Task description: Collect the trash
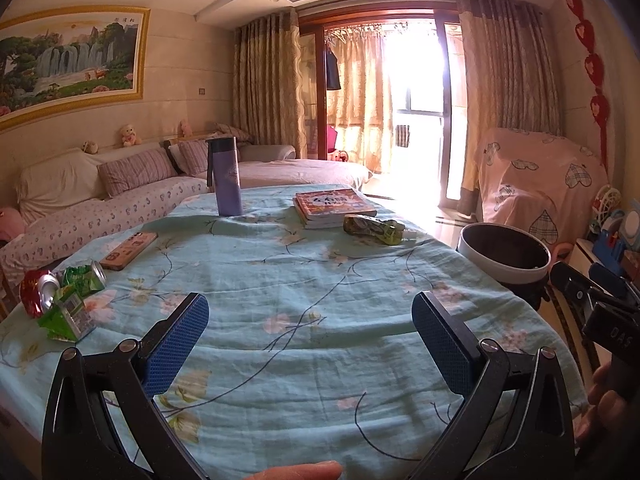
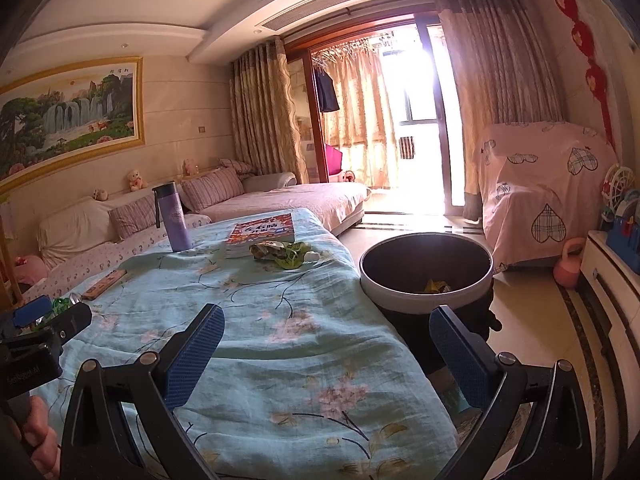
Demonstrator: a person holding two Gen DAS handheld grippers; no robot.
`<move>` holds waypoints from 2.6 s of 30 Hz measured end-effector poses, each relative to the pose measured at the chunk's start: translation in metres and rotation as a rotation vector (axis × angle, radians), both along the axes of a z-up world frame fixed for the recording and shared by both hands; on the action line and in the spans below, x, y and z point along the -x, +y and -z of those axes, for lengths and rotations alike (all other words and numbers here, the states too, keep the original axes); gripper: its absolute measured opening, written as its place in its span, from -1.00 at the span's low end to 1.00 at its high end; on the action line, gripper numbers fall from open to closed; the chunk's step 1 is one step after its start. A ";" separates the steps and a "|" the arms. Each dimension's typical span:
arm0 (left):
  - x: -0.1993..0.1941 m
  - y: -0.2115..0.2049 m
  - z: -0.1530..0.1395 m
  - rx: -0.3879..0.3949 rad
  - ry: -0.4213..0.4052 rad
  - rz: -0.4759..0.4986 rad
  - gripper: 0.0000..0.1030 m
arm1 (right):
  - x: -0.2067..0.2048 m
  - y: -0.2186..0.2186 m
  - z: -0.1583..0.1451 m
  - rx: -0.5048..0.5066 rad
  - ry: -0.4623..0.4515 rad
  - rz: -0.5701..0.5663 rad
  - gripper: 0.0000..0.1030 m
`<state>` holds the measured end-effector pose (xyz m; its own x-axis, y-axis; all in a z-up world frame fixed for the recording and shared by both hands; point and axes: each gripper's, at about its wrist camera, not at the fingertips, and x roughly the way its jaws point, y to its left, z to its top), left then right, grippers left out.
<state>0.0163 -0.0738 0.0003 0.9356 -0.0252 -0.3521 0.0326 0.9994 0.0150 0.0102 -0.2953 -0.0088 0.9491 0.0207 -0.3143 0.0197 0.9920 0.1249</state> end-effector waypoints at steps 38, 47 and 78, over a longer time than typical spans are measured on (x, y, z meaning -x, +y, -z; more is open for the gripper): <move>0.003 -0.003 -0.003 -0.012 -0.019 0.014 1.00 | 0.004 0.002 -0.006 0.002 -0.025 -0.020 1.00; 0.000 -0.003 0.001 -0.011 -0.003 0.020 1.00 | 0.006 0.003 -0.005 0.005 -0.021 -0.019 1.00; -0.001 -0.004 0.003 -0.014 0.000 0.027 1.00 | 0.005 0.005 -0.001 -0.003 -0.022 -0.017 1.00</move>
